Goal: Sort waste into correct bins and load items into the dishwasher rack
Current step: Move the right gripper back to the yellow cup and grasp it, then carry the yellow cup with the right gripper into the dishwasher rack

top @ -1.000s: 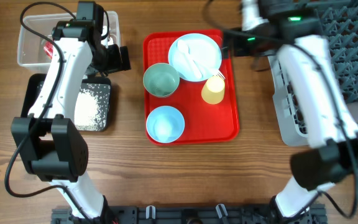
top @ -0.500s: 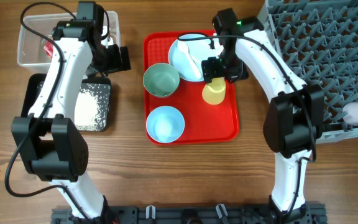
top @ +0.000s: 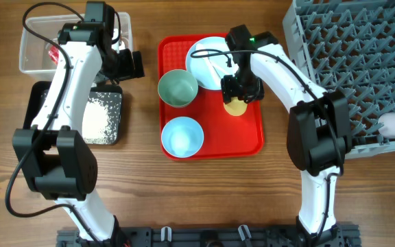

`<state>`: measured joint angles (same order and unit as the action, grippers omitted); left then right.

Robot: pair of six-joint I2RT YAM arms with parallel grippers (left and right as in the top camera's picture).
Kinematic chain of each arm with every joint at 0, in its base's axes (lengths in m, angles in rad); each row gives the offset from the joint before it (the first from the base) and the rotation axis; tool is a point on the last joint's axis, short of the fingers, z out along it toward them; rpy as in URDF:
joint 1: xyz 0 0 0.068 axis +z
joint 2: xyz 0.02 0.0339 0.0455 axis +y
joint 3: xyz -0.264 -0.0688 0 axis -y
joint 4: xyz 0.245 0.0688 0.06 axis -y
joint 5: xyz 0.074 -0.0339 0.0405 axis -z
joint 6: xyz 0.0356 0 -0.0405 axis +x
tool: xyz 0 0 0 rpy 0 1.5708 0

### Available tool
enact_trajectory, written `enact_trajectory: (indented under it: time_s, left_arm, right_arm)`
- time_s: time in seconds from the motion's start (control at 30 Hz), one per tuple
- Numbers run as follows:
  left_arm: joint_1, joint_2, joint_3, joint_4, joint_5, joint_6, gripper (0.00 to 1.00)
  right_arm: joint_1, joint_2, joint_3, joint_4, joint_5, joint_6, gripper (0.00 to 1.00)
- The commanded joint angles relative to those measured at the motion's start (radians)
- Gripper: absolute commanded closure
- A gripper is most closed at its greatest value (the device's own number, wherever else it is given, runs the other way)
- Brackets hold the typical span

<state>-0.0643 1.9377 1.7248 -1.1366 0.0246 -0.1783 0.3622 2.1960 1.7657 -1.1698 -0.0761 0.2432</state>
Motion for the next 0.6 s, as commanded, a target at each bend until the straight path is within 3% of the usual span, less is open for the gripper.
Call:
enact_trajectory:
  time_s: [0.0, 0.2, 0.3, 0.33, 0.37, 0.57]
  left_arm:
    - [0.006, 0.01, -0.007, 0.002, 0.008, -0.013, 0.0]
    - [0.006, 0.01, -0.007, 0.002, 0.008, -0.013, 0.0]
    - [0.006, 0.01, -0.007, 0.002, 0.008, -0.013, 0.0]
    - [0.006, 0.01, -0.007, 0.002, 0.008, -0.013, 0.0]
    - [0.006, 0.01, -0.007, 0.002, 0.008, -0.013, 0.0]
    - [0.006, 0.01, -0.007, 0.002, 0.008, -0.013, 0.0]
  right_arm:
    - [0.002, 0.022, -0.01, 0.011, 0.062, 0.026, 0.4]
    - [0.002, 0.022, -0.01, 0.052, 0.089, 0.026, 0.5]
    - [0.002, 0.022, -0.015, 0.055, 0.142, 0.025, 0.46]
    - [0.002, 0.022, -0.024, 0.064, 0.148, 0.018, 0.38]
    - [0.002, 0.022, -0.031, 0.069, 0.148, 0.018, 0.36]
    - [0.002, 0.023, -0.115, 0.192, 0.156, 0.018, 0.37]
